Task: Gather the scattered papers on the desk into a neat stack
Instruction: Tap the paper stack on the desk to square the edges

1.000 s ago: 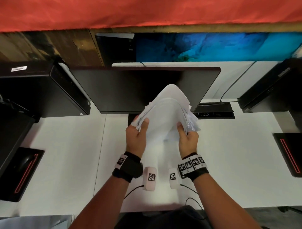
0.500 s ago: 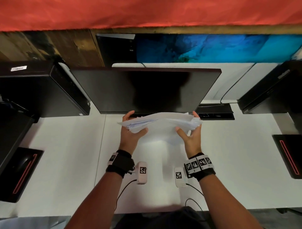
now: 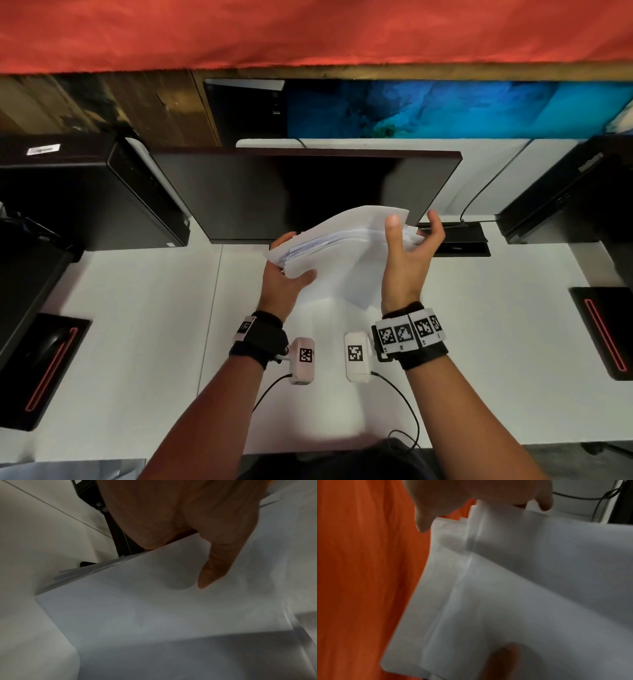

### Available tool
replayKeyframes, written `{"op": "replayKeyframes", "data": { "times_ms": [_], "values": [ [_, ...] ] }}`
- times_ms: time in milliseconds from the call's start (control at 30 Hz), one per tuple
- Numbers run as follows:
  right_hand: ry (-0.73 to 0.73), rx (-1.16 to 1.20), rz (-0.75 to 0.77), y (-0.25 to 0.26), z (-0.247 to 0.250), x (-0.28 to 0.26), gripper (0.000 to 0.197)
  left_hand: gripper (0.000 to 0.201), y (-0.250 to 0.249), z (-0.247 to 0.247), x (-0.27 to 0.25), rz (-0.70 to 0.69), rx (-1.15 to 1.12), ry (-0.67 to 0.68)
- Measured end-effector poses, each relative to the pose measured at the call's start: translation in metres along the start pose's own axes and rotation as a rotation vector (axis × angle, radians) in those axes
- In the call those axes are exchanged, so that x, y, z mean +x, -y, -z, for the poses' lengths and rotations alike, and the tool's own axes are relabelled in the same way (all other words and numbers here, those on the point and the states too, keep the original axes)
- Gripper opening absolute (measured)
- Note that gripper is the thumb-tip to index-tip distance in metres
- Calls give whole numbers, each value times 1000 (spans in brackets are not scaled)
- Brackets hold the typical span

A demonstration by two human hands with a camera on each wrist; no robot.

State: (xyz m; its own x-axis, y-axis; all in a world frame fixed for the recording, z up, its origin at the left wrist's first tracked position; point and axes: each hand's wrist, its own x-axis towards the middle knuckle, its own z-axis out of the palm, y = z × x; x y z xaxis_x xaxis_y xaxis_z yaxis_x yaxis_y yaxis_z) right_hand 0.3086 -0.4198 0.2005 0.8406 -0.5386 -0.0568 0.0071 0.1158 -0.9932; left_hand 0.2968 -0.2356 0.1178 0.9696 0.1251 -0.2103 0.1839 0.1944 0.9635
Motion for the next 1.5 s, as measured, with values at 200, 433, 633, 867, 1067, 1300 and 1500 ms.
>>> {"op": "replayKeyframes", "data": {
  "times_ms": [200,433,633,867,1067,1300,1500],
  "values": [
    [-40,-35,-23,13,-15,7,87,68,0,0,1,-36,17,23],
    [-47,-99,-79,11,-18,21,52,68,-1,0,1,-67,22,34],
    [-30,-143,-11,-1,-12,24,34,63,0,-1,4,-28,-5,-49],
    [0,14,-57,-8,1,26,35,65,5,5,10,-4,11,-41],
    [288,102,-219,-30,17,27,66,71,10,5,15,100,23,-34],
    [443,25,-49,-26,28,23,76,69,-8,2,19,45,-19,-33],
    [474,-95,-105,-44,36,26,98,70,-16,0,20,23,-6,-14]
  ]
}}
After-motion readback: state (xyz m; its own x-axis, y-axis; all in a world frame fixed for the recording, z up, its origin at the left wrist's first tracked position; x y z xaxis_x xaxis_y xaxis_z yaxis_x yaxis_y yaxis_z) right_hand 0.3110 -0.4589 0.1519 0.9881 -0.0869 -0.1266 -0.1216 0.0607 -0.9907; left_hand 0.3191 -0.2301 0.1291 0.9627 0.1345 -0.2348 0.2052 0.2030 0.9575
